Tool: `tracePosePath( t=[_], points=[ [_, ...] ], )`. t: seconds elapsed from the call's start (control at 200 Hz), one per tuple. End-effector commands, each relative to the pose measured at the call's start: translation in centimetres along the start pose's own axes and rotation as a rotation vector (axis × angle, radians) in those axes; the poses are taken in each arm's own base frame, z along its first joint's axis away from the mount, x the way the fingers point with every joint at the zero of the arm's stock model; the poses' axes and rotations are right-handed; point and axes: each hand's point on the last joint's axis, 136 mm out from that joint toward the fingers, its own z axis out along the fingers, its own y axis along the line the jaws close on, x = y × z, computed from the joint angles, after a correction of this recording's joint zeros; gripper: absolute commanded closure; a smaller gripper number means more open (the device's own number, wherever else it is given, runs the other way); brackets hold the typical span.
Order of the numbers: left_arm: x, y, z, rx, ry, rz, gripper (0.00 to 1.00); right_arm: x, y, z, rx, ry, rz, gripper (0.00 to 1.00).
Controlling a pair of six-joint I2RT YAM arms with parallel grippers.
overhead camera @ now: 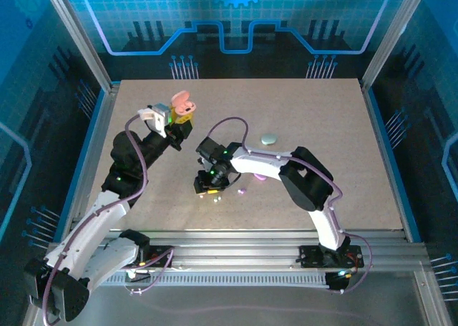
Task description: Insert wireless bluetooth earbuds into charging case
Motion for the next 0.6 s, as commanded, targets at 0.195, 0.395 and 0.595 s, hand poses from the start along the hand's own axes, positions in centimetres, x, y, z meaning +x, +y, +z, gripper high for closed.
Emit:
tracePosePath(
  t=[0.195,0.395,0.595],
  points=[
    [-0.8,0.2,-0.4,-0.008,-0.025,-0.016,0.66,0.7,-0.3,1.2,0.061,0.041,0.005,0.52],
    [-0.7,0.2,-0.5,-0.010,-0.026,-0.014,0.65,0.4,0.1,1.8,0.064,0.046,-0.012,0.57],
    [-0.7,0.3,-0.5,-0.011,-0.025,-0.015,0.65,-0.2,-0.2,2.0,0.100,0.043,-0.026,0.57]
  ],
)
